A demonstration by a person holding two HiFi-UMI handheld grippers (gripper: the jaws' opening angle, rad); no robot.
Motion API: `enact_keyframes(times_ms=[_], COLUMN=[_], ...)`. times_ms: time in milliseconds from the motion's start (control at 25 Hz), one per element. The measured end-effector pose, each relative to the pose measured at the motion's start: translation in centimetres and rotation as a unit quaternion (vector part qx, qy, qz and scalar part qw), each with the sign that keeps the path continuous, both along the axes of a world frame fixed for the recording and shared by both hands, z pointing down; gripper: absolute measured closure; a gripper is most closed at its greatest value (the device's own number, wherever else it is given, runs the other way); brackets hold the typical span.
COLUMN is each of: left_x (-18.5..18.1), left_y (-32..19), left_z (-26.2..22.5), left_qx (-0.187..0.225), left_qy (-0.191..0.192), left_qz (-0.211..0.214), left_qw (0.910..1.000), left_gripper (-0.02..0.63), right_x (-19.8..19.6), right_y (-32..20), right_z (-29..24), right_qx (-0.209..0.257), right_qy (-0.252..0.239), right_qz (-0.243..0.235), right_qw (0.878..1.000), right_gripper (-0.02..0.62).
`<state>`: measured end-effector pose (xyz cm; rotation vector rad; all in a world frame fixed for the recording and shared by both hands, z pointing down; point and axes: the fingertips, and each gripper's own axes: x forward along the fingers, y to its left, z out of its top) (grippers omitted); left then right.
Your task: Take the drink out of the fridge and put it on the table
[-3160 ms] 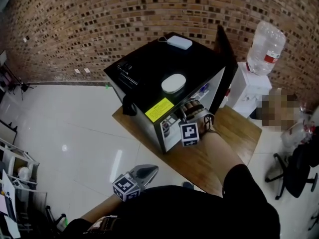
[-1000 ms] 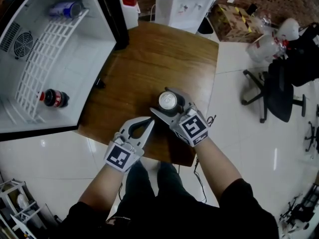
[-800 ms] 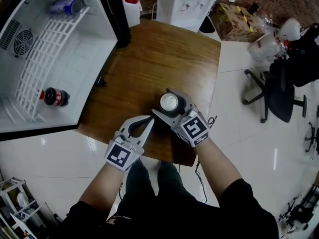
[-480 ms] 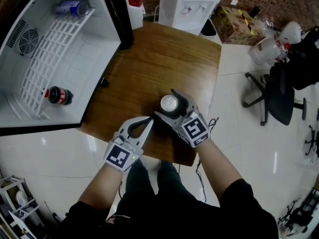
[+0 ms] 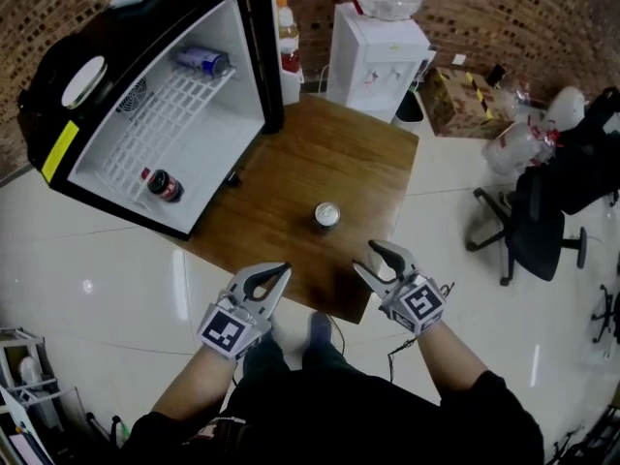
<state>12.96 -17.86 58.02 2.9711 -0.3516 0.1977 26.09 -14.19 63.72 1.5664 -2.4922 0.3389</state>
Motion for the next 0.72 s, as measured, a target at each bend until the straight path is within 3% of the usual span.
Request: enact_keyframes(times_ms=[80, 200, 440, 600, 720], left_x=[-1.6, -5.1, -15.4, -22.4, -26.2], left_y=[1.9, 4.7, 10.1, 14.3, 16.3], left_z=[-2.2, -5.7, -10.7, -11.5, -11.4], left_qx=[-0.014, -0.038, -0.024, -0.01, -0.025], left_qy=[0.004, 0.017, 0.03, 0.027, 0.03], left_qz=[-0.004, -0.003, 0.01, 0.048, 0.053], left_qw=[0.9999, 0.9991, 0.9992, 0.9984, 0.9979], left_gripper=[0.613, 0.612, 0.614, 0.613, 0.614], right_x=[-0.4, -2.3, -11.4, -18.4, -22.2], right_y=[3.2, 7.7, 15.4, 19.7, 22.0], right_z=[-2.4, -6.4, -12.7, -15.1, -15.8], right_qx=[-0.007, -0.016, -0.007, 0.003, 0.007], right_qy=[-0.014, -0.054, -0.074, -0.083, -0.095], right_qz=[0.0, 0.007, 0.009, 0.033, 0.045], right_qw=[1.0, 0.998, 0.997, 0.996, 0.994], right_gripper=[0.486, 0.603, 0.604, 0.604, 0.604])
